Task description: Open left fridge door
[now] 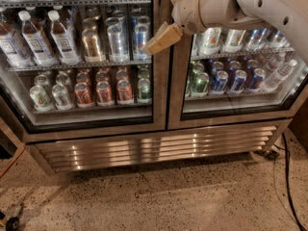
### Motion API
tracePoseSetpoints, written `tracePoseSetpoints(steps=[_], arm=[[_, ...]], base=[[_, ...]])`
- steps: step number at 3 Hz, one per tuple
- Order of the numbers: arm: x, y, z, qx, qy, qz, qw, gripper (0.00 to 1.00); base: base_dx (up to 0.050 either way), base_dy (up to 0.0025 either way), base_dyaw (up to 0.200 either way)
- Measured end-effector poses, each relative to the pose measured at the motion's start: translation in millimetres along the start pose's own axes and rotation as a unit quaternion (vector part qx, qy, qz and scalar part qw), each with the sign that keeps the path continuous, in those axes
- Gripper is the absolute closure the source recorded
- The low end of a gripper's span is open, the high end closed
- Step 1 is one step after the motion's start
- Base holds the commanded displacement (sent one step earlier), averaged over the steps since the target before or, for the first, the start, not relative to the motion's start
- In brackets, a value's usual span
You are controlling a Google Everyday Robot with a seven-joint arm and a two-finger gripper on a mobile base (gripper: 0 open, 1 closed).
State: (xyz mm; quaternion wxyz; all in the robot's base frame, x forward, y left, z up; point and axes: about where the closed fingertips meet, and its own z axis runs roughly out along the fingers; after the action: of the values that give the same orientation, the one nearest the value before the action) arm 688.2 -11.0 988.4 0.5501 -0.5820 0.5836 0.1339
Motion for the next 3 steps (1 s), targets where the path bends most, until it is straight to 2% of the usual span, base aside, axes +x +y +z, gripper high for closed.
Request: tracePoseSetpoints(steps=[3], arm=[[0.9, 2.0, -0.7, -0.013, -0.005, 0.001, 0.9999, 0.0]], base=[[0.0, 0.0, 0.0]])
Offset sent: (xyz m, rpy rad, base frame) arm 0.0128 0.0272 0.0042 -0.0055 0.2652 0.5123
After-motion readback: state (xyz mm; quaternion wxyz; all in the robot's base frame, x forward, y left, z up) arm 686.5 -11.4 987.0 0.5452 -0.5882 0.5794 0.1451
